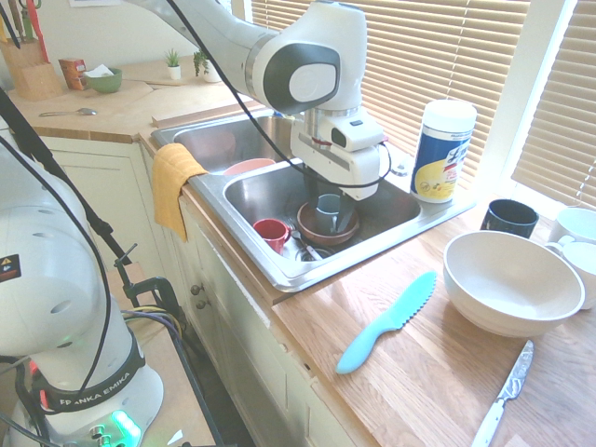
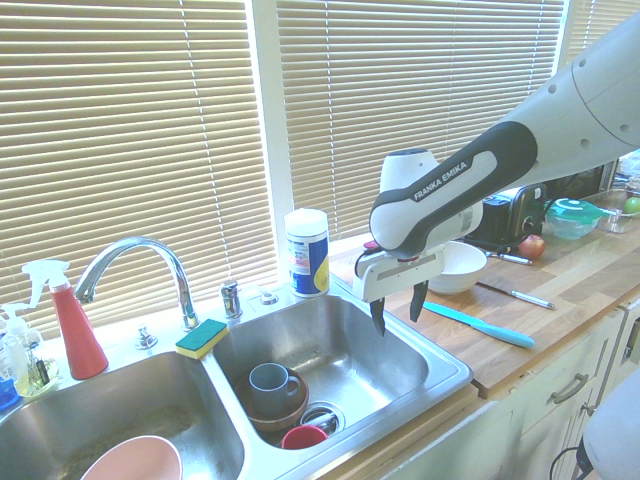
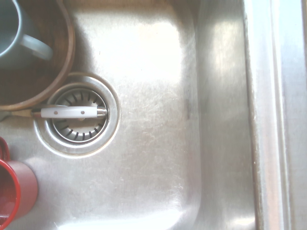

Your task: Put the knife into the sink

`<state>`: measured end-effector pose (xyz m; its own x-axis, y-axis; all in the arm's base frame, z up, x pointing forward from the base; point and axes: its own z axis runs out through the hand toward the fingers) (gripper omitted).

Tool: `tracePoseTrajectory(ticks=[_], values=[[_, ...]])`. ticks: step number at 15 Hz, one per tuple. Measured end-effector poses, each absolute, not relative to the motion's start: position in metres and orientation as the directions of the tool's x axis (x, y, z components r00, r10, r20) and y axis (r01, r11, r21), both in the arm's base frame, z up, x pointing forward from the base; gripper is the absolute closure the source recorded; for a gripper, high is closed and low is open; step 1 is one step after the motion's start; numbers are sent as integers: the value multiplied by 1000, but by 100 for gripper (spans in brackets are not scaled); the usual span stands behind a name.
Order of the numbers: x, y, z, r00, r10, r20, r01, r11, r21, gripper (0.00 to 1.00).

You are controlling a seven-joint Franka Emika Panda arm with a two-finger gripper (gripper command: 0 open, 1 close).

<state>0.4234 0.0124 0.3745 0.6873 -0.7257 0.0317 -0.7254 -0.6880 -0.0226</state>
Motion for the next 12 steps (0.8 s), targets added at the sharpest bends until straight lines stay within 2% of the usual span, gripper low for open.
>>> tracePoseTrajectory(ticks=[4, 9, 12], values=[[425, 11, 376, 724, -689, 40, -688, -725, -29, 0], [414, -36, 383, 896, -442, 34, -443, -896, 25, 0], [402, -81, 375, 932, -363, 24, -363, -928, 77, 0]])
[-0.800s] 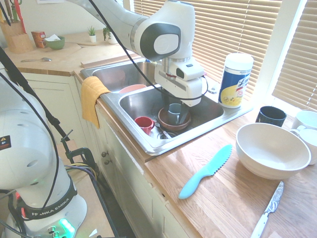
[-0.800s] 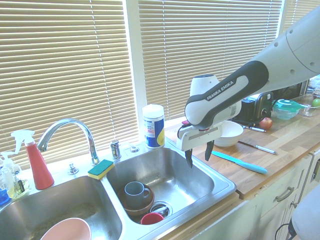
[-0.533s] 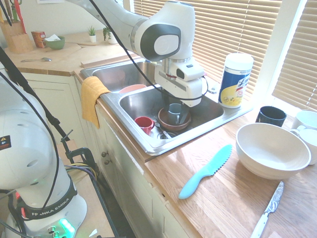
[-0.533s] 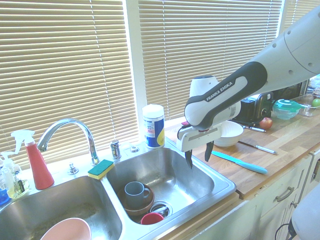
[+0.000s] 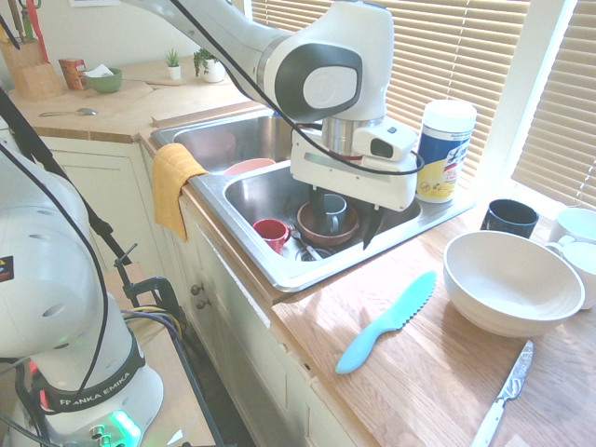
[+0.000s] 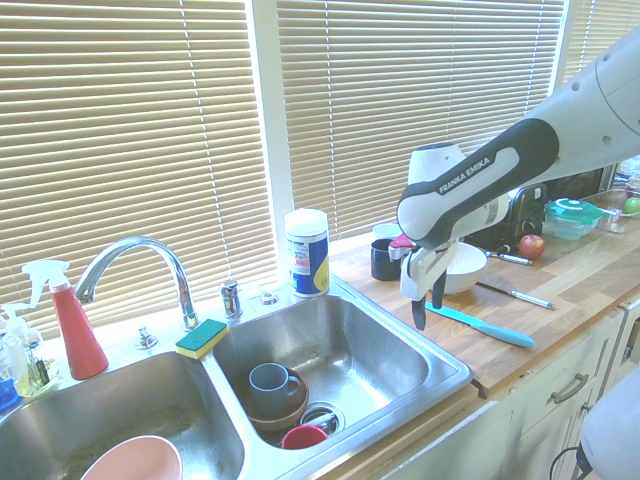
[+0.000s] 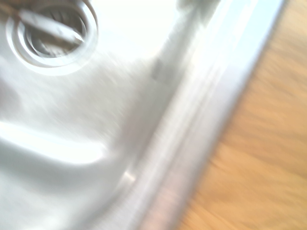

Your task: Put the knife into the sink

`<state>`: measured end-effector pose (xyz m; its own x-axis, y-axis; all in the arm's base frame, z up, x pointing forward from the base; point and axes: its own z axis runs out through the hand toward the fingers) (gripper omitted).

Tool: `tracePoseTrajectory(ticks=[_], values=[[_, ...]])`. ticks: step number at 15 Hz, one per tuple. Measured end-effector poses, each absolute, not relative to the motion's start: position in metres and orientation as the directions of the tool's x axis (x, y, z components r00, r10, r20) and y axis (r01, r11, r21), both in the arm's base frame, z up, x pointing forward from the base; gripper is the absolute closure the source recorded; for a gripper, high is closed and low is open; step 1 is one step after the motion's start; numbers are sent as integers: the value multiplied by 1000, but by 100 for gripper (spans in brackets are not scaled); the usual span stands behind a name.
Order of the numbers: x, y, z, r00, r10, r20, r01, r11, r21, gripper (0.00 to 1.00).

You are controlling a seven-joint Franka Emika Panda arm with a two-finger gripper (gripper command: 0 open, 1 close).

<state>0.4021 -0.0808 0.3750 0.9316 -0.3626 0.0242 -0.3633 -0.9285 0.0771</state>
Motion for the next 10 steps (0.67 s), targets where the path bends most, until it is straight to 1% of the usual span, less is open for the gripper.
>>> tracePoseTrajectory(ticks=[4, 10], values=[[387, -114, 363, 929, -370, 19, -369, -921, 127, 0], [383, -142, 338, 912, -410, 24, -410, -903, 127, 0]])
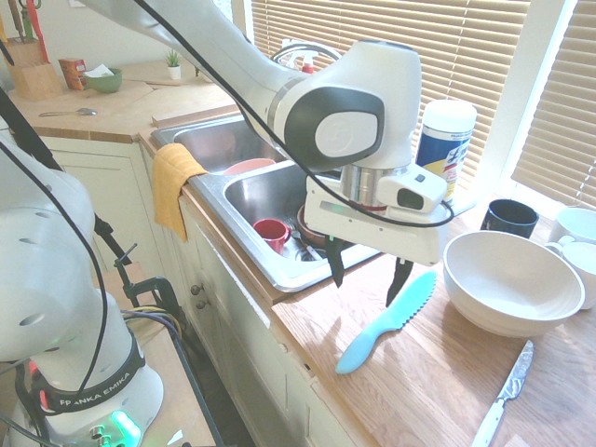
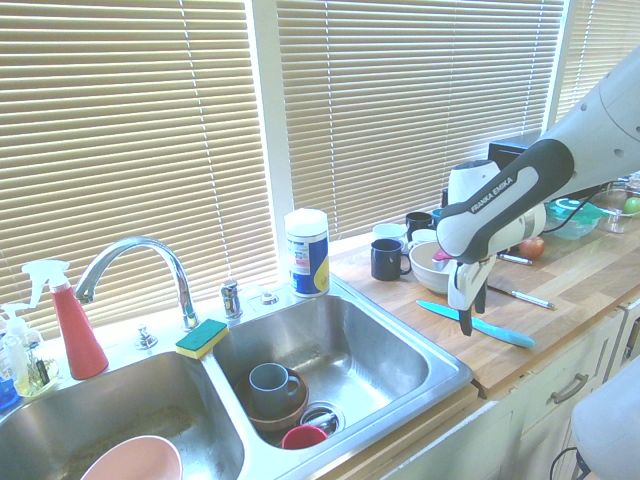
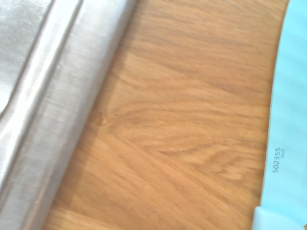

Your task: Put the knife into the sink

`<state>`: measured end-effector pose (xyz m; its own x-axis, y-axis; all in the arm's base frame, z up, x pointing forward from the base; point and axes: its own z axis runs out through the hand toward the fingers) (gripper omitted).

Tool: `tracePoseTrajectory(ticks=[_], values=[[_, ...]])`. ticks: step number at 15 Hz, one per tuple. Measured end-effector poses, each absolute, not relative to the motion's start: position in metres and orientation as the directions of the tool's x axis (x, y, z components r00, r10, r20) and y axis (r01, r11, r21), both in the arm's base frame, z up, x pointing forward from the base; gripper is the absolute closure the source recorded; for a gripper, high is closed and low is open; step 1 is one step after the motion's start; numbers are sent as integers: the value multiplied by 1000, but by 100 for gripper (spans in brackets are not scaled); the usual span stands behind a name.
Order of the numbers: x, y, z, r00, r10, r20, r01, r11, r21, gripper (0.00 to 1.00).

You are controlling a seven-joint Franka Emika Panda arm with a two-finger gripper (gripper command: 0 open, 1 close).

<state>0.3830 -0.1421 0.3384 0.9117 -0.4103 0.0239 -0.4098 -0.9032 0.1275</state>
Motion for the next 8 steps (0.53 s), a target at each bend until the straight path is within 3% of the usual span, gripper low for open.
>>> tracePoseTrajectory(ticks=[5, 6, 8], values=[[381, -162, 320, 898, -440, 23, -439, -889, 129, 0], [382, -164, 317, 896, -443, 27, -443, -887, 128, 100], [383, -166, 314, 893, -449, 34, -450, -884, 126, 100]])
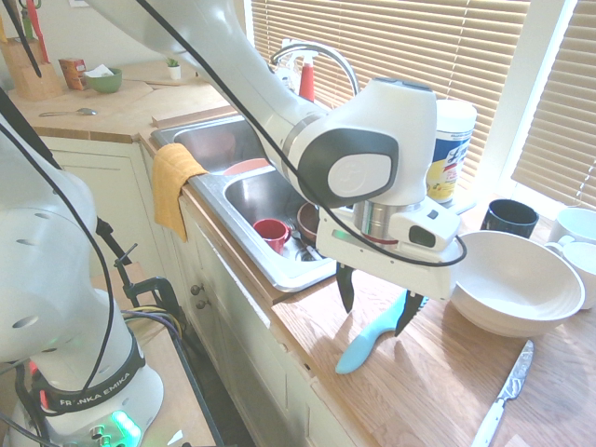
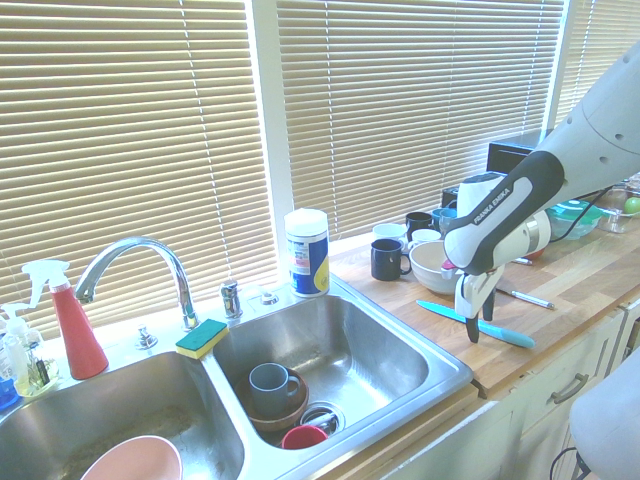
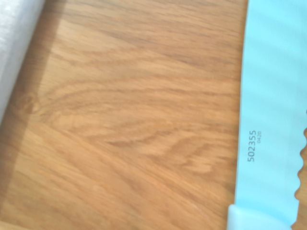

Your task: Put the knife into the sink

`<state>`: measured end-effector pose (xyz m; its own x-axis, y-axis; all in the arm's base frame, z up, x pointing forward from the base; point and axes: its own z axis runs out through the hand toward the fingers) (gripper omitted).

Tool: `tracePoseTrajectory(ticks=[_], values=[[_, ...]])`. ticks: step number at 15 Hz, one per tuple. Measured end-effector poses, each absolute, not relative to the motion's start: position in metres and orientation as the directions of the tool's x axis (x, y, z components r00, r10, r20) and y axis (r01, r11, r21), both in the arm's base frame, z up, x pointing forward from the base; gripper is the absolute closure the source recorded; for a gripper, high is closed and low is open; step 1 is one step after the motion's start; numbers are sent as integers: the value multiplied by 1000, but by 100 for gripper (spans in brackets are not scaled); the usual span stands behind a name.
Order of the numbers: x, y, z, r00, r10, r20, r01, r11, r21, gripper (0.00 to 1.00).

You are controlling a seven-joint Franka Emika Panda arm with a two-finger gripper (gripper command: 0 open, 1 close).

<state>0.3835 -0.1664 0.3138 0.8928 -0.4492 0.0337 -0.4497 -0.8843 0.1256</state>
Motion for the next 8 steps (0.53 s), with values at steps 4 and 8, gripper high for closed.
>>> tracePoseTrajectory(ticks=[4, 8], values=[[383, -169, 314, 889, -456, 37, -457, -881, 122, 100], [379, -178, 312, 862, -506, 25, -507, -859, 77, 100]])
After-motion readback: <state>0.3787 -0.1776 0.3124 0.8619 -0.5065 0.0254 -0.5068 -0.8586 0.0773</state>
